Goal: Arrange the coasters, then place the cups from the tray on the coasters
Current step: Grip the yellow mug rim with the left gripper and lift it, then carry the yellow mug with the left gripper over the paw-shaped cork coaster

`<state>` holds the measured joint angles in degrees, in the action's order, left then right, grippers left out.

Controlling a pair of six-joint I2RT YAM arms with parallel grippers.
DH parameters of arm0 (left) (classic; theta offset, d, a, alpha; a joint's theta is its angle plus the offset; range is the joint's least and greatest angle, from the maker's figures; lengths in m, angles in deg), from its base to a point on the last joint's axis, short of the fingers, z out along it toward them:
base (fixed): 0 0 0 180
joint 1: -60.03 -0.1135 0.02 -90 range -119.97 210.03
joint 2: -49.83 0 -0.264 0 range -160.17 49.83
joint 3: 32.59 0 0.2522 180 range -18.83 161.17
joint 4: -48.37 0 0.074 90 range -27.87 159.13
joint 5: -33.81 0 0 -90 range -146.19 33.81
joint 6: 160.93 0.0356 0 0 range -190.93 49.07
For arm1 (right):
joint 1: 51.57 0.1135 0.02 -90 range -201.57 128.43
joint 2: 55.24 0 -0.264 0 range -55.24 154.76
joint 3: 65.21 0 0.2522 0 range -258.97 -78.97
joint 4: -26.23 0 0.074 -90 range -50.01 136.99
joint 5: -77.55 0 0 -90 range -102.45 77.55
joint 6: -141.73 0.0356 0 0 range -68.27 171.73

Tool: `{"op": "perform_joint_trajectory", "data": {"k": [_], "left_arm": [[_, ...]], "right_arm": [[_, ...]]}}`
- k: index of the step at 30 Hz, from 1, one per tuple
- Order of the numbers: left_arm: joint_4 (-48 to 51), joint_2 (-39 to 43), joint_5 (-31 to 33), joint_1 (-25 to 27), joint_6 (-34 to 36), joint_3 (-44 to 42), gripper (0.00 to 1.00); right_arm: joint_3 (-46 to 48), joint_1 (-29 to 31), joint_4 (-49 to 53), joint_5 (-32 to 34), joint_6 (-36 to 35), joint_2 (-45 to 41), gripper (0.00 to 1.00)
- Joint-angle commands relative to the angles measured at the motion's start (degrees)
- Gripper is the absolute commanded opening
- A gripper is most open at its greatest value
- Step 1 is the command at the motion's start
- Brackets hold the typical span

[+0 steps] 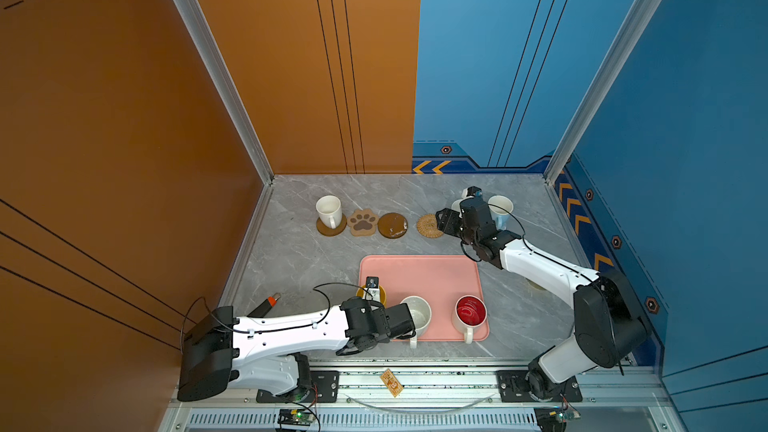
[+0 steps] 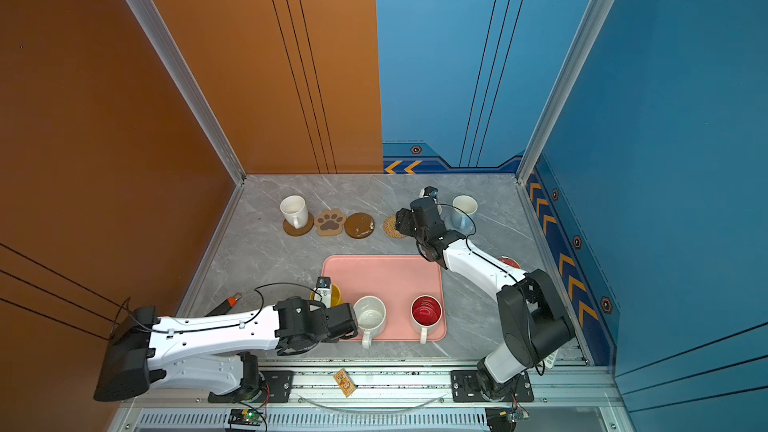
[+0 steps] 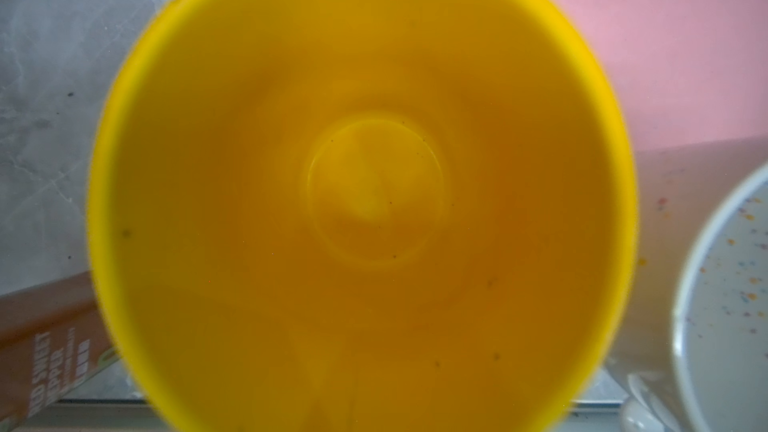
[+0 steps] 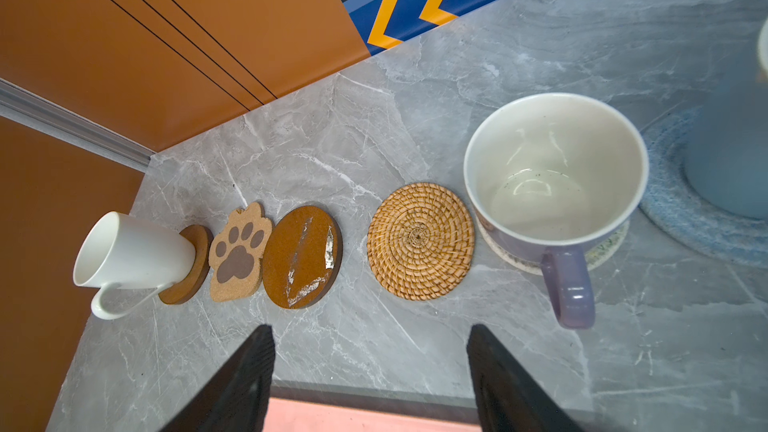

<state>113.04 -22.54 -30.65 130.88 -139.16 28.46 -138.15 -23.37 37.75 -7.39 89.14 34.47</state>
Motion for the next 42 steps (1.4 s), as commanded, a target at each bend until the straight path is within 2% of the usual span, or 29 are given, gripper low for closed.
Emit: {"op": "perform_joint_trajectory", "data": {"k": [1, 13, 20, 29, 36, 42], "left_arm": [[0.87, 1.63, 4.65, -0.72, 1.47, 2.76, 0.00], [0.83, 2.74, 8.61, -1.87, 3.63, 3.15, 0.00], [0.40, 4.63, 10.26, -5.87, 8.53, 4.35, 0.00], [-6.97, 2.25, 6.76, -16.69, 23.19, 9.97, 0.00], [-14.04, -6.09, 1.92, -25.59, 32.98, 17.79, 0.00], [-17.10, -14.76, -1.94, -32.93, 36.65, 24.02, 0.00]], "right_arm": [[-0.80, 0.49, -1.63, -0.67, 0.65, 0.73, 0.72], [-2.43, 1.06, -0.40, -0.32, -0.04, 1.61, 0.71], [-3.06, 1.82, -0.22, 0.04, -0.15, 2.22, 0.71], [-3.14, 1.70, 0.04, -0.15, -0.34, 2.27, 0.71], [-2.50, 1.54, 0.48, 0.45, -0.68, 0.58, 0.71], [-1.37, 0.63, 0.13, 0.37, -1.05, -0.85, 0.71]]}}
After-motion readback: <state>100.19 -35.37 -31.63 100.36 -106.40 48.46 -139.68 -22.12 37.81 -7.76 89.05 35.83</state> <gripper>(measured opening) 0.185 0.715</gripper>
